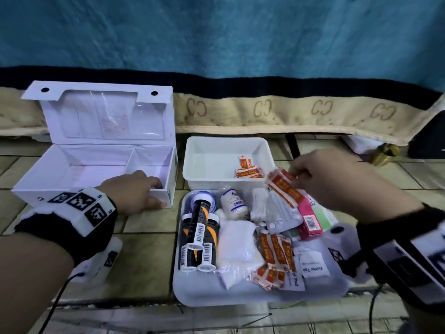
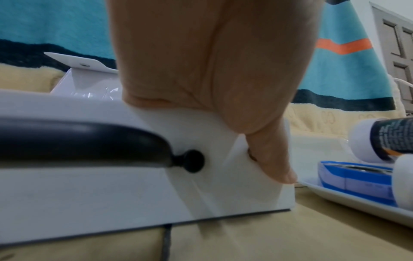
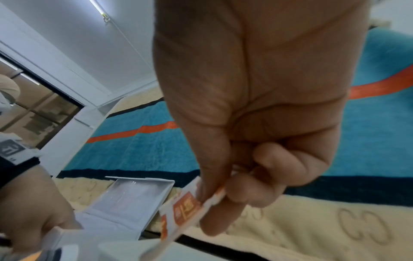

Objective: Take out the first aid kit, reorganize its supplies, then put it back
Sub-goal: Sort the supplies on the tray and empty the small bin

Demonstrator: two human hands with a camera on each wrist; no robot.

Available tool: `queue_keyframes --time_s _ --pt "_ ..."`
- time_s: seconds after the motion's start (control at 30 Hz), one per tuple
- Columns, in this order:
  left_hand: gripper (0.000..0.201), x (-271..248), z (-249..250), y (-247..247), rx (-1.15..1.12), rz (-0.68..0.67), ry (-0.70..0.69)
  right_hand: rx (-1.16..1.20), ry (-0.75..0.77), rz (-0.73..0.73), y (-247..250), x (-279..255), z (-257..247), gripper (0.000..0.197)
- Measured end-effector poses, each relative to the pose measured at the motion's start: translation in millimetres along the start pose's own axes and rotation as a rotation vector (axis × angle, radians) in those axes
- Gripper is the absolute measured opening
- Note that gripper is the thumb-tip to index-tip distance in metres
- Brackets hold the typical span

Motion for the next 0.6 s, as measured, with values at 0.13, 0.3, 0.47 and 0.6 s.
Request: queue_keyframes --time_s 0.13,0.3,0.47,0.6 --pt "0.052 0.2 -0.2 -0.2 -0.011 -0.004 0.008 0.116 -0.082 -0.042 -23.4 -15.0 26.1 0.009" --pt "0.05 -0.2 -0.5 -1.4 -0.007 0.006 0.012 0.174 -0.122 -0.114 -53.5 -28.9 38.8 0.033" --pt "0.051 -1.1 -0.1 -1.2 -0.018 0.01 0.007 0.271 -0.205 -0.111 -71.1 -36.7 33.9 0.03" --pt "0.05 -1.9 0.6 -1.5 -0.016 0.012 0.01 0.323 -0.2 -0.161 -84.4 -39.6 23.3 0.019"
Point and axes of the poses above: each hand's wrist, its own x-axis towards the middle knuckle, its own y-axis out of the back of the hand, z = x × y, the point moved 2 cm from there along x, towards the middle knuckle, and after that the axes turned 15 degrees about -y, right-handed, at the moved point
